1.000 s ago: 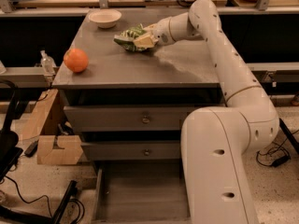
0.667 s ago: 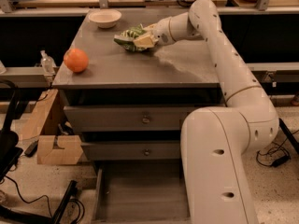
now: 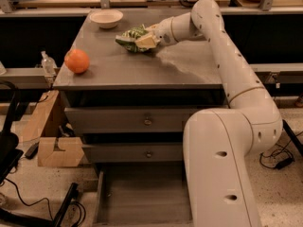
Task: Place green jalapeno chip bag into bottom drawer
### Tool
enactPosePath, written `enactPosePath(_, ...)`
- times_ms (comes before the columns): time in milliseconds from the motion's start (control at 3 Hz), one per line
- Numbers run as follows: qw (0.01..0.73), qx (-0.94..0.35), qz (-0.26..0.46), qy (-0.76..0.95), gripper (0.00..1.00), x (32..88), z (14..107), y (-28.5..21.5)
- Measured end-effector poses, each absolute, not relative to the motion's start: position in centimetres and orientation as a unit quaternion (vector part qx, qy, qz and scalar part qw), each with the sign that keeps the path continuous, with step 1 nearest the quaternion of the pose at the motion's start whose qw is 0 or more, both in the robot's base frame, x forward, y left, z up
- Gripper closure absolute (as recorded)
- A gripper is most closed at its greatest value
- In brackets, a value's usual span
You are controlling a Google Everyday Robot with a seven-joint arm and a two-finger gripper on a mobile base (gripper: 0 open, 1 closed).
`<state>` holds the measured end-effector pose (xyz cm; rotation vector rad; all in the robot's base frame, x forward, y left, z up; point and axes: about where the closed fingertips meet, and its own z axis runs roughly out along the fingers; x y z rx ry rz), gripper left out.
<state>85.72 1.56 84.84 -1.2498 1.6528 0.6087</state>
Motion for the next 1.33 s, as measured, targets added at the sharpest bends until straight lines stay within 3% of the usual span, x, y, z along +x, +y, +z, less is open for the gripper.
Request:
enactPosePath(1000, 0.472, -0.512, 0.247, 0.674, 1.00, 85.6, 85.1, 1.5)
enactPosePath(1333, 0.482, -0.533, 0.218, 0.660, 1.00, 84.6, 89.3, 1.5)
